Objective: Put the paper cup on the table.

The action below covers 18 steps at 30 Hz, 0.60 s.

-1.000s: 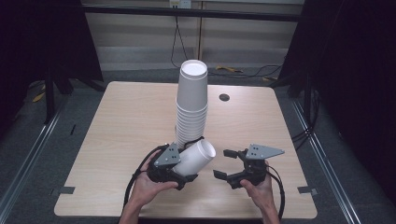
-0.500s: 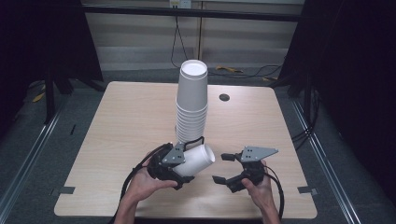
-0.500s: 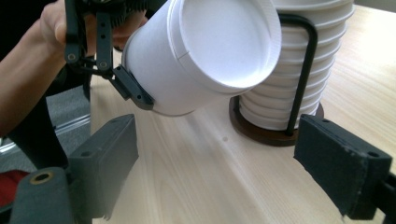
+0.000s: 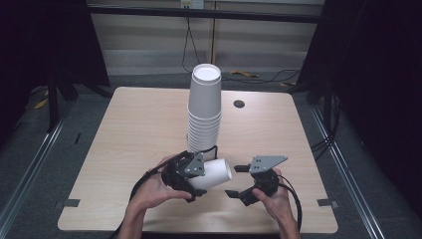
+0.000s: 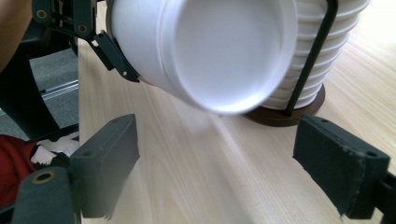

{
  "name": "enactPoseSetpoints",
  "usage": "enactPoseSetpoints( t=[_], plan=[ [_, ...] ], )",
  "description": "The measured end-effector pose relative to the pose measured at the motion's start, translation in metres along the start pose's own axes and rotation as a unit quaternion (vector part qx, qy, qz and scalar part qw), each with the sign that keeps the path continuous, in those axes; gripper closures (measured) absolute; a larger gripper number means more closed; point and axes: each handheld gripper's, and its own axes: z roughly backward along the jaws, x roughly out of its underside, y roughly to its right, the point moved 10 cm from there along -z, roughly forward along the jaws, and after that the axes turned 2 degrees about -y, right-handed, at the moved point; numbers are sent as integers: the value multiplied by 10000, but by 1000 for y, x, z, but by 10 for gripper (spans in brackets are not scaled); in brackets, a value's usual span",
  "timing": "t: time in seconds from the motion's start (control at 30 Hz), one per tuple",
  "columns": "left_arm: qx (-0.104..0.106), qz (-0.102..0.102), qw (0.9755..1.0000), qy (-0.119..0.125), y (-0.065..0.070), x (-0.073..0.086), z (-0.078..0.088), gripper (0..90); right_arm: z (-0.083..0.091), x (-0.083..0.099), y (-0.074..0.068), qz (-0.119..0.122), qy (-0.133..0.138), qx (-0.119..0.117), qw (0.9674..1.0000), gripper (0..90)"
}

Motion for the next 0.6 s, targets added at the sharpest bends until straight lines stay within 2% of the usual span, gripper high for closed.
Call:
enactPoseSetpoints(
  t=[0.03,0.1,0.17,0.2,0.23,0.33,0.4,0.5,0.53,0.6],
  plan=[
    [-2,-31,10000,-48,-2,0,0,132,0,-2,1,24,1,74,10000,189],
    [50,-7,10000,-66,-5,0,0,131,0,-3,1,56,-34,94,9999,197],
    [54,-47,9998,-162,-7,0,0,132,-1,-3,3,47,-120,139,9998,175],
    [52,-38,9998,-184,-8,0,0,132,-3,-2,4,75,-259,152,9995,174],
    [43,-4,9999,-166,-7,-1,-1,132,-3,-2,4,75,-259,152,9995,174],
    [89,-88,9994,-307,-6,0,-2,132,-5,-5,7,169,-332,225,9991,179],
    [55,-162,9989,-443,-5,1,-5,132,-6,-5,7,188,-416,156,9988,172],
    [112,-176,9989,-418,-1,1,-7,132,-10,-5,7,206,-603,9,9980,156],
    [112,-176,9989,-418,-1,1,-7,132,-10,-5,7,206,-603,9,9980,156],
    [79,-191,9988,-448,1,2,-9,133,-12,-3,6,250,-767,-83,9967,139]
  ],
)
